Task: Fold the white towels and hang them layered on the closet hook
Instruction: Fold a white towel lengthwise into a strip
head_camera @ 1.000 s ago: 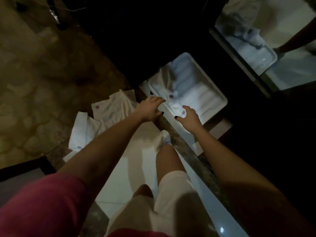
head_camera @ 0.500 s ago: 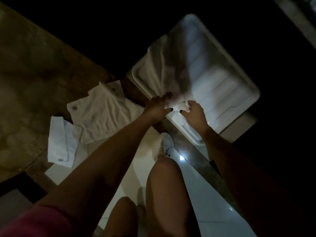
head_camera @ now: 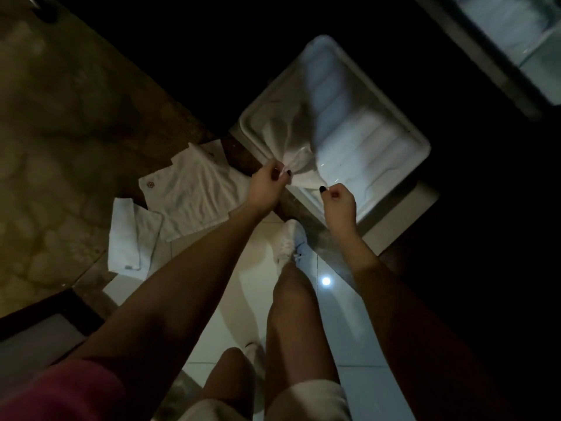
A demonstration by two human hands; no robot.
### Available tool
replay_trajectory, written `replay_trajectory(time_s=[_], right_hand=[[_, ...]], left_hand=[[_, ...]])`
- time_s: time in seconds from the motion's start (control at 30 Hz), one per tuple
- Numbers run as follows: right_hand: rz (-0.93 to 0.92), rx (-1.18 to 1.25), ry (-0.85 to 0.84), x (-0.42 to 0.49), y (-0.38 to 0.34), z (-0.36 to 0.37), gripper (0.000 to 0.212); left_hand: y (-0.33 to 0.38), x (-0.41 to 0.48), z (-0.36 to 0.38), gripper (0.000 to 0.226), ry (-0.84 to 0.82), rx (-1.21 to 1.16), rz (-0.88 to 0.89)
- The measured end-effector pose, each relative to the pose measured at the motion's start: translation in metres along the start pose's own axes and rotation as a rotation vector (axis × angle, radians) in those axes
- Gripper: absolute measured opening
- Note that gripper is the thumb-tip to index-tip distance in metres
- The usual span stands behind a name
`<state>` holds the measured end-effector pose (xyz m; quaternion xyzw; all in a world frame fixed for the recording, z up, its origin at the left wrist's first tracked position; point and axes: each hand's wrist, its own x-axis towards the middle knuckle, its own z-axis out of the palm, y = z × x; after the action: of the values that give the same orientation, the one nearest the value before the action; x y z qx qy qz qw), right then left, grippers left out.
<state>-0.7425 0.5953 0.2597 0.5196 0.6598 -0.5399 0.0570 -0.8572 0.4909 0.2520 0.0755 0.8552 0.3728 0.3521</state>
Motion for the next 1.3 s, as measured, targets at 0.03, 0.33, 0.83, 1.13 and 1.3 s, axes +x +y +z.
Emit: replay_trajectory(time_s=[0.03, 0.33, 0.83, 1.13, 1.3], right_hand=[[-0.022, 0.010, 0.025, -0.020, -0.003, -0.004, 0.018], [-0.145, 0.170, 0.215, -0.246, -0.003, -0.069, 0.010], [-0.069, 0.125, -0.177, -0.617, 0.137, -0.260, 0.011], [-0.140, 0.101, 0.085, -0.690, 0.245, -0.374, 0.028], [-0.277, 0.167, 0.370, -0.733, 0.289, -0.451, 0.027]], left_hand=[[0.007, -0.020, -0.006, 0.017, 0.030, -0.034, 0.025], [0.044, -0.253, -0.057, 0.009, 0.080, -0.254, 0.061], [0.080, -0.596, -0.020, 0.015, -0.041, -0.567, 0.156], [0.096, -0.715, 0.081, 0.023, 0.055, -0.740, 0.189], [0.130, -0.775, 0.140, 0.025, 0.030, -0.632, 0.335]])
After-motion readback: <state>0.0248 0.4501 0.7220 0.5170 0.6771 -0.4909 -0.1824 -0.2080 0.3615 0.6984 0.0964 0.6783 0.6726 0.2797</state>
